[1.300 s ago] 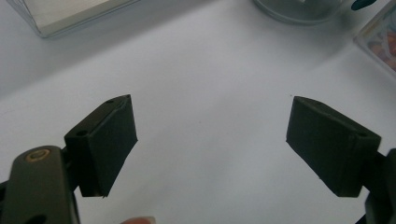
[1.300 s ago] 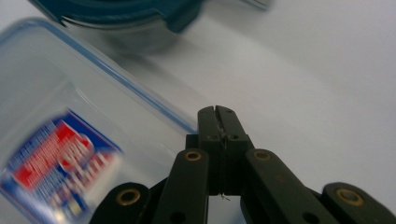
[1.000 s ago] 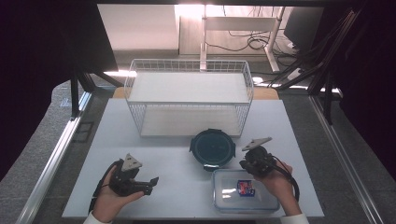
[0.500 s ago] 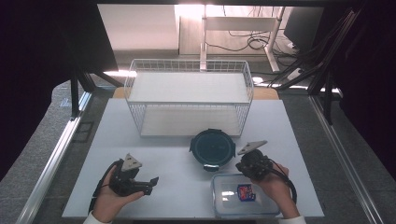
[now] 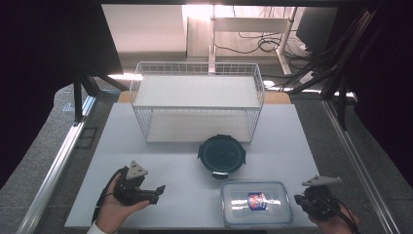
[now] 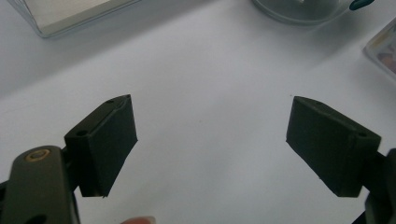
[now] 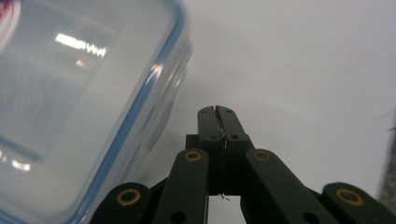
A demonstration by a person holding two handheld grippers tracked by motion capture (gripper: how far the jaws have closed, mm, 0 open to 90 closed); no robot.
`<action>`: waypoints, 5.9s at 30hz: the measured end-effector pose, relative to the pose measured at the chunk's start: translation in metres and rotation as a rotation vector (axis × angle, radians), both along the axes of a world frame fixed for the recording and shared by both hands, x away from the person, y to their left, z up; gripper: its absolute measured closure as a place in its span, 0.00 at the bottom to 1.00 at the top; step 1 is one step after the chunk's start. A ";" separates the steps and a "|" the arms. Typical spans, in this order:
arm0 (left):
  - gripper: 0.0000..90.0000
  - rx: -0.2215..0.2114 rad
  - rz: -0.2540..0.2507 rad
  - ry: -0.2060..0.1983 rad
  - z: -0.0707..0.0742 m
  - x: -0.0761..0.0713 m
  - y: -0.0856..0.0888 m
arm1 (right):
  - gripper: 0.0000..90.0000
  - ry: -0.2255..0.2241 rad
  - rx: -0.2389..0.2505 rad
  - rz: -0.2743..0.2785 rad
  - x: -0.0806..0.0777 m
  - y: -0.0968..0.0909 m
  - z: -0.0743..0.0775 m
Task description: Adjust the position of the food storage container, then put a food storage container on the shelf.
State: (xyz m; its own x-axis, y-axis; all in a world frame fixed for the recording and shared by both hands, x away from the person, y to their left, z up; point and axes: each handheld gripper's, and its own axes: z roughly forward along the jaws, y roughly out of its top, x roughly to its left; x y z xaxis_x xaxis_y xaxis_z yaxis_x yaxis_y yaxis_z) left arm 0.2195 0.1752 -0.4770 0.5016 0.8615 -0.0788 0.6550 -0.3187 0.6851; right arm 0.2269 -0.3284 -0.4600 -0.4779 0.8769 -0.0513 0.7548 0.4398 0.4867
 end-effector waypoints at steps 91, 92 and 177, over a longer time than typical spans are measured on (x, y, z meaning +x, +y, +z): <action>0.11 -0.464 0.032 0.258 -0.016 -0.031 0.003 | 0.12 0.077 0.537 0.202 0.000 0.112 -0.016; 0.11 -0.483 0.022 0.288 -0.022 -0.028 -0.002 | 0.12 0.097 0.550 0.197 0.002 0.114 -0.019; 0.53 -0.572 -0.080 0.197 0.039 0.007 -0.009 | 0.51 -0.052 0.735 0.176 0.023 0.116 0.033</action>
